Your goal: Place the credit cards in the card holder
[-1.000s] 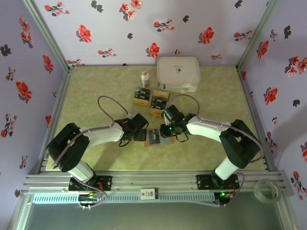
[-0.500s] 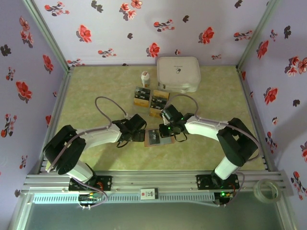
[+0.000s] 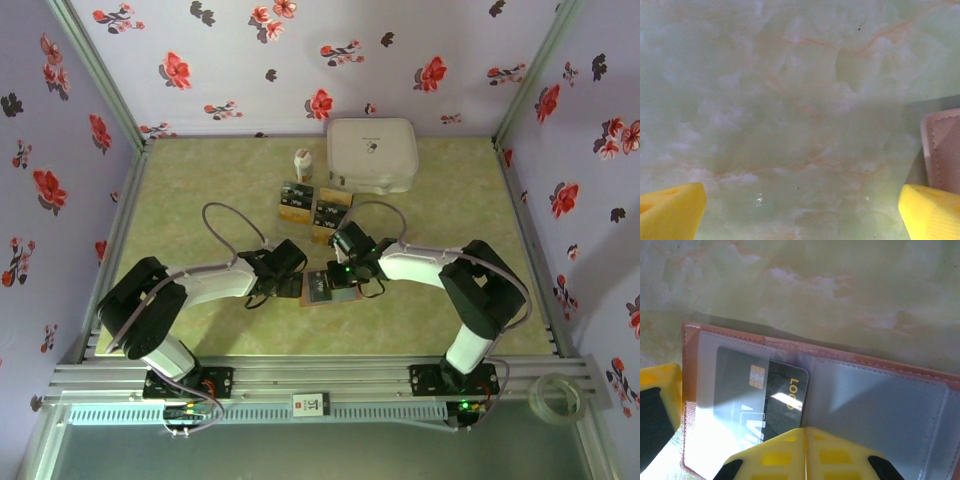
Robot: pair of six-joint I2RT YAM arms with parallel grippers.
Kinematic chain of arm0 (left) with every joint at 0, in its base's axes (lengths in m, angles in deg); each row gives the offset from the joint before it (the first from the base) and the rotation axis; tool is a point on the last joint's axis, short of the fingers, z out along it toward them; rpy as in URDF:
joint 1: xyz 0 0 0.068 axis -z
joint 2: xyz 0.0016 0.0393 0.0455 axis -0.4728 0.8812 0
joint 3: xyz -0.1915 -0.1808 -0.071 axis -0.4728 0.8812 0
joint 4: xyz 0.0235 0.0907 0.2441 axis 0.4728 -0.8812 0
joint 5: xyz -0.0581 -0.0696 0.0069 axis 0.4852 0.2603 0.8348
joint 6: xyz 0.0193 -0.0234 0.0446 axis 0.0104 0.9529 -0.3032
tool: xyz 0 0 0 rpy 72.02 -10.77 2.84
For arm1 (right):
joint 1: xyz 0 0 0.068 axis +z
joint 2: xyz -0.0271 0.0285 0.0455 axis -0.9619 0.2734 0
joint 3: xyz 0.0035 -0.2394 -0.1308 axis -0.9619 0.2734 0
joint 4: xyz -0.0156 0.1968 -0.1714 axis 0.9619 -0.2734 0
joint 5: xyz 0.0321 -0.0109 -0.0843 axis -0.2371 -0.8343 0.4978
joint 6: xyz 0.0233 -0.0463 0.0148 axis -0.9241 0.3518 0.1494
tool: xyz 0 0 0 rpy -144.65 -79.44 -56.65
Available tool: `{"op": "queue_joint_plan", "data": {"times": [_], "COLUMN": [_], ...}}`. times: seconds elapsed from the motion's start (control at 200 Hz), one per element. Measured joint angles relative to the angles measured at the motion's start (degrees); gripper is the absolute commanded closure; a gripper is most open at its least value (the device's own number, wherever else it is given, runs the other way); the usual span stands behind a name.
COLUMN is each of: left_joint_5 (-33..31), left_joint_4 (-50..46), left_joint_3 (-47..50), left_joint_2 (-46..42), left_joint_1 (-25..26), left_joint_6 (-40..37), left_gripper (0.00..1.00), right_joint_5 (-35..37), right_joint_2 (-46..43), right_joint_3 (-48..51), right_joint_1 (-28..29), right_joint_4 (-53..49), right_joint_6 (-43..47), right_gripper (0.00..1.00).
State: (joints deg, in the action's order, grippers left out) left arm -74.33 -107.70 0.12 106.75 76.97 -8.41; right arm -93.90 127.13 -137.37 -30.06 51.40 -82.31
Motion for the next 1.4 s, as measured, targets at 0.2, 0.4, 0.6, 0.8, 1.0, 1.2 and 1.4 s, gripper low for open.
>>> {"op": "queue_joint_plan", "data": {"times": [0.2, 0.4, 0.6, 0.8, 1.0, 1.2, 1.4], "left_joint_5": [0.33, 0.37, 0.37, 0.90, 1.29, 1.73, 2.56], "left_joint_4": [0.44, 0.79, 0.85, 0.42, -0.42, -0.90, -1.33], "left_joint_3": [-0.02, -0.07, -0.07, 0.11, 1.60, 2.19, 2.58], "left_joint_2": [0.31, 0.50, 0.50, -0.61, -6.32, -9.14, -9.09], "left_joint_1": [0.00, -0.02, -0.02, -1.33, -4.55, -4.90, -4.90], "left_joint_6": [-0.02, -0.02, -0.02, -0.26, -0.33, -0.52, -1.01], "left_gripper": [0.00, 0.00, 0.00, 0.00, 0.00, 0.00, 0.00], "right_joint_5": [-0.17, -0.61, -0.57, -0.48, 0.17, 0.28, 0.07], "right_joint_2": [0.57, 1.90, 2.86, 2.32, -2.36, -4.09, -3.72], "right_joint_3": [-1.01, -2.01, -2.64, -2.64, -2.29, -1.22, -0.79], "right_joint_1": [0.68, 1.38, 1.97, 2.12, 2.45, 2.45, 2.45], "right_joint_4": [0.33, 1.05, 1.11, 0.92, -0.07, 0.55, 1.44], "right_joint_6": [-0.44, -0.48, -0.50, -0.50, -0.55, -1.95, -3.08], "right_gripper": [0.93, 0.93, 0.94, 0.89, 0.84, 0.90, 0.93]}}
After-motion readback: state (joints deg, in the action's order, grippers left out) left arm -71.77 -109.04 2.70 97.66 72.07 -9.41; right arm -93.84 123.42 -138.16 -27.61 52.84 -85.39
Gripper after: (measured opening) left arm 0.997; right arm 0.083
